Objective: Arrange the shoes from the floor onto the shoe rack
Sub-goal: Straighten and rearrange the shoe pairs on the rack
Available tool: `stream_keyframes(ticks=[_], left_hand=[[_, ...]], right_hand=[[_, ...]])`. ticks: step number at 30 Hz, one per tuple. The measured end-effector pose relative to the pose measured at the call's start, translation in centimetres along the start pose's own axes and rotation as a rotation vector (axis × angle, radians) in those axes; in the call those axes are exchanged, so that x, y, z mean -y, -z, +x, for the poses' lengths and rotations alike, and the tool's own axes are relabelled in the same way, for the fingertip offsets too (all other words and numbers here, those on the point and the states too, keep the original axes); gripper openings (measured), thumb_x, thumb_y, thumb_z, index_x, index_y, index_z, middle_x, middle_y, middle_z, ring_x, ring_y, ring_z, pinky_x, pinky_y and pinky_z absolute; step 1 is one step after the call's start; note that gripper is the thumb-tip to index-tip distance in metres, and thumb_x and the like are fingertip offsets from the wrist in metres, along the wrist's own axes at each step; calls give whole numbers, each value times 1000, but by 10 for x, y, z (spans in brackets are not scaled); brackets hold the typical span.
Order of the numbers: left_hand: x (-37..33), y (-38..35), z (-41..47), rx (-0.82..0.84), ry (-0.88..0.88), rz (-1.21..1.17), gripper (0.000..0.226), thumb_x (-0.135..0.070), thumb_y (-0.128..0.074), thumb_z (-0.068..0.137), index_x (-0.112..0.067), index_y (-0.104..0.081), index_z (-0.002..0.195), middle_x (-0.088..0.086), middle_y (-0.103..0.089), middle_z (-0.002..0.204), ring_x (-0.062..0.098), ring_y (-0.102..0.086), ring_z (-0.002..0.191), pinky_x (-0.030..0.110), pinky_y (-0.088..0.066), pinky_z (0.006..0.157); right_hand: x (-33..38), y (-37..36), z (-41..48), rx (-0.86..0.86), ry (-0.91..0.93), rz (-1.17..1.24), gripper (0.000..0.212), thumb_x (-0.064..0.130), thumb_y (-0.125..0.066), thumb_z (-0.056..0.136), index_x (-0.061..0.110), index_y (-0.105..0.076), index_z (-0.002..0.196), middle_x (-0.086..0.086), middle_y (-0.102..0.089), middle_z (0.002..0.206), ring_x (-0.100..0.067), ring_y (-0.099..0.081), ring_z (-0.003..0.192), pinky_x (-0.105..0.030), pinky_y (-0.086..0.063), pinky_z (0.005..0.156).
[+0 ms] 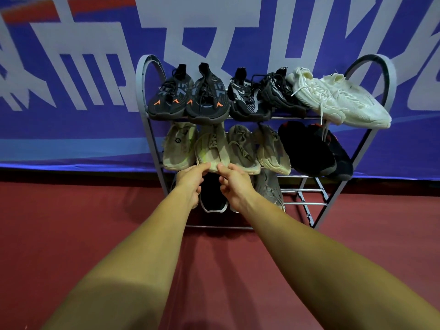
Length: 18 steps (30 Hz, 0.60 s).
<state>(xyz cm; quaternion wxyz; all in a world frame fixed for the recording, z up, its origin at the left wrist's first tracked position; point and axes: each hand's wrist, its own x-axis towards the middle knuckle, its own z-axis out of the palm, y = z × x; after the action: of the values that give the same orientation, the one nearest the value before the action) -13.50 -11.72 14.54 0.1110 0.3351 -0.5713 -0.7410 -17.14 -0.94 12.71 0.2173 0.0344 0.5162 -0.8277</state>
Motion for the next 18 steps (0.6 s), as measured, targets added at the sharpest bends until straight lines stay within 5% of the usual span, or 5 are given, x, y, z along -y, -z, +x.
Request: stream_keyframes(ticks=[6, 12, 18], left_hand=[[1, 1, 12, -22, 23, 8, 11, -25, -76, 84, -19, -68, 80, -4, -66, 84, 8, -49, 71, 21, -32, 52], [0, 2, 17, -56, 34, 40, 13, -29, -76, 83, -20, -67, 79, 2, -65, 90, 10, -45, 68, 23, -35, 52], [-5, 3, 8, -12, 23, 39, 15, -34, -73, 87, -20, -68, 84, -5, -68, 85, 8, -49, 70, 22, -32, 52]], right_hand=[[-5, -3, 9, -41, 6, -81, 44, 25, -72, 92, 9, -61, 132, 5, -66, 84, -1, -52, 57, -16, -37, 44], [-3, -2, 13, 9, 16, -261, 44, 38, -69, 92, 8, -64, 123, -5, -72, 101, -4, -53, 63, -19, -37, 49], [8, 6, 2, 80, 25, -351, 31, 40, -65, 95, 11, -68, 108, -3, -63, 88, -5, -50, 61, -18, -32, 50]])
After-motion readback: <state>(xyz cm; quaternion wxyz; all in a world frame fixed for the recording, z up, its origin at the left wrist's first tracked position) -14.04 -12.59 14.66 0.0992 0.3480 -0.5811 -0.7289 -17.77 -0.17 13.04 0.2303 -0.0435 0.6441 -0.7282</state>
